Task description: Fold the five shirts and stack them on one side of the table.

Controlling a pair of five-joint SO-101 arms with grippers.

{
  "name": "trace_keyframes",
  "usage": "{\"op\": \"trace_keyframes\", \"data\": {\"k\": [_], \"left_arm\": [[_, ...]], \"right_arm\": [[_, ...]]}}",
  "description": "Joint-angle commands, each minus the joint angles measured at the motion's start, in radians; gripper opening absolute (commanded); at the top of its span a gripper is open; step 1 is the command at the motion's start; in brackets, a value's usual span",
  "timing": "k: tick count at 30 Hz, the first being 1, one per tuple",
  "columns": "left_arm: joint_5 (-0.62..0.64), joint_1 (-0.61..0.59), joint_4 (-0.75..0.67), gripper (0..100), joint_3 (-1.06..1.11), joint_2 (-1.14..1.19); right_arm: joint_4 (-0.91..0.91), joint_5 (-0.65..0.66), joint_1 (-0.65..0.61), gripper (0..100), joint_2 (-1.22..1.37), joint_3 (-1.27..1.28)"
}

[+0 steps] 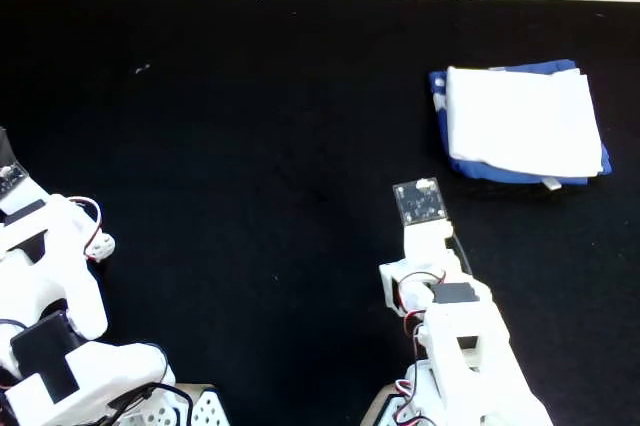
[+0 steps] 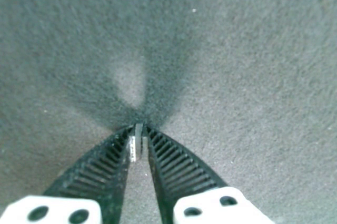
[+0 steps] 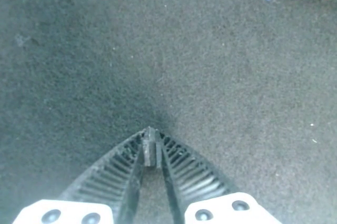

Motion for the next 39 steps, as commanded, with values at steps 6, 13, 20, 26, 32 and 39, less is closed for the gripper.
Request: {"op": "trace_keyframes", "data": {"k": [6,13,20,26,32,39], "left_arm": [[0.005,-0.217,0.233,1,-0.389,-0.073],[-0.126,-0.344,0.529,10,-0.958,0.251],[-0.175,-0.351,0.815,23,-1.655,0.624],[-0.245,-0.45,0.781,23,-2.181,0.823],[-0.336,-0.495,0.686,23,-2.348,1.018],[-0.336,-0.513,0.54,23,-2.373,1.144]], "right_arm": [[-0.007,-0.002,-0.01,0.8,0.008,0.004],[-0.007,-0.002,-0.01,0.8,0.008,0.004],[-0.007,0.0,-0.01,0.8,0.01,0.004],[-0.008,0.0,-0.01,0.8,0.012,0.004],[-0.008,0.0,-0.01,0.8,0.012,0.002],[-0.008,0.0,-0.01,0.8,0.012,0.002]]}}
